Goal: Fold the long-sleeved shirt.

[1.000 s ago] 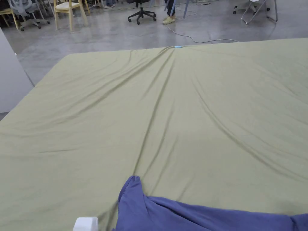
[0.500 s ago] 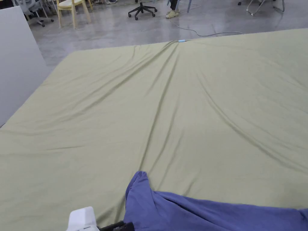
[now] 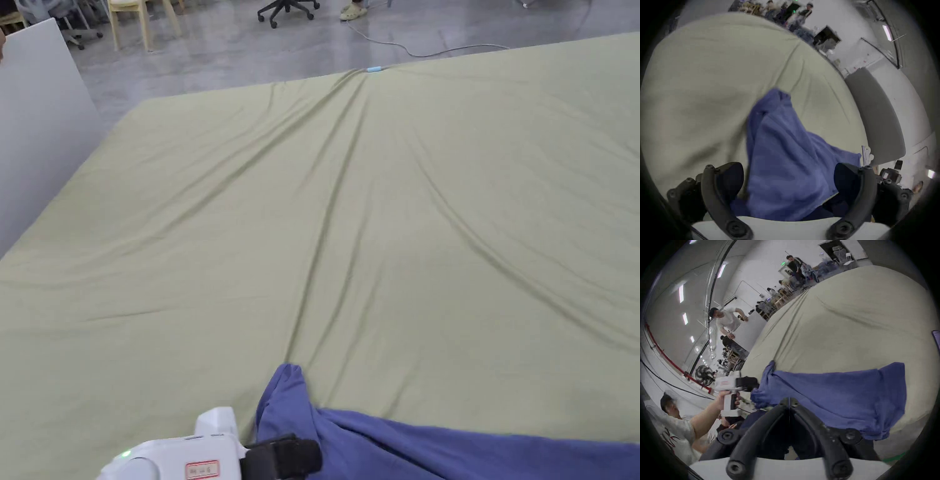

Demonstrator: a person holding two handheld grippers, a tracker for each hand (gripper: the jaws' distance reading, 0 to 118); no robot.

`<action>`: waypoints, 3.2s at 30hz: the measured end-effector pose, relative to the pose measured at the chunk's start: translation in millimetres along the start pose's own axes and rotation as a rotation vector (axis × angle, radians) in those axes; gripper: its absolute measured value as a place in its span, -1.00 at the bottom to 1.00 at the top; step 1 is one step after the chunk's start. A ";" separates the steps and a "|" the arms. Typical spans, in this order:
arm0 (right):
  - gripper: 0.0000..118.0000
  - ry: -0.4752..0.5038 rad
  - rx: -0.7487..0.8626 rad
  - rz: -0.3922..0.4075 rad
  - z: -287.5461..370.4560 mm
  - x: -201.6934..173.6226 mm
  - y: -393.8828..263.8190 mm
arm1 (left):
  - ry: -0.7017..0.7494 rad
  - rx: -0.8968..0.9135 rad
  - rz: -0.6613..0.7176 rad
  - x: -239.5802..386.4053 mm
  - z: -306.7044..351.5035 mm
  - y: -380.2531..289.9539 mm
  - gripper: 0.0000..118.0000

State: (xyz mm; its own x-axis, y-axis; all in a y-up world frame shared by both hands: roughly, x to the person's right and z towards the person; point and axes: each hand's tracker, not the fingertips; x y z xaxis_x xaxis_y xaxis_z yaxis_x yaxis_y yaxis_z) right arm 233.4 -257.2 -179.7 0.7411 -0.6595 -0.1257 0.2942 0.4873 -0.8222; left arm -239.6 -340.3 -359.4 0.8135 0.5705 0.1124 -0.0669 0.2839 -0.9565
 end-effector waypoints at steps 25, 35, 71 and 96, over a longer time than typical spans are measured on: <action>-0.95 0.011 0.057 0.027 -24.7 -49.2 42.5 | 0.154 0.279 0.077 -28.9 153.0 49.1 -0.43; -0.95 -0.032 -0.005 0.088 -42.1 -70.3 26.7 | 0.581 0.299 -0.282 76.5 132.5 21.8 -0.40; -0.95 -0.003 0.124 -0.155 52.1 -22.5 -15.3 | 0.344 0.034 -0.453 204.9 -91.4 -58.9 -1.00; -0.96 0.036 -0.164 -0.177 -154.1 -62.7 48.8 | 0.301 0.372 -0.054 98.4 87.4 -2.2 -1.00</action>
State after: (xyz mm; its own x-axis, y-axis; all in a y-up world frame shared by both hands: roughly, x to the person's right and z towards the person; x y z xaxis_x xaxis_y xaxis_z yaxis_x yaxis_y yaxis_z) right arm 108.2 -280.3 -297.4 0.6639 -0.7477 0.0108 0.3130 0.2648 -0.9121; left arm -209.9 -217.4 -322.7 0.9489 0.3146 0.0234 -0.1777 0.5945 -0.7842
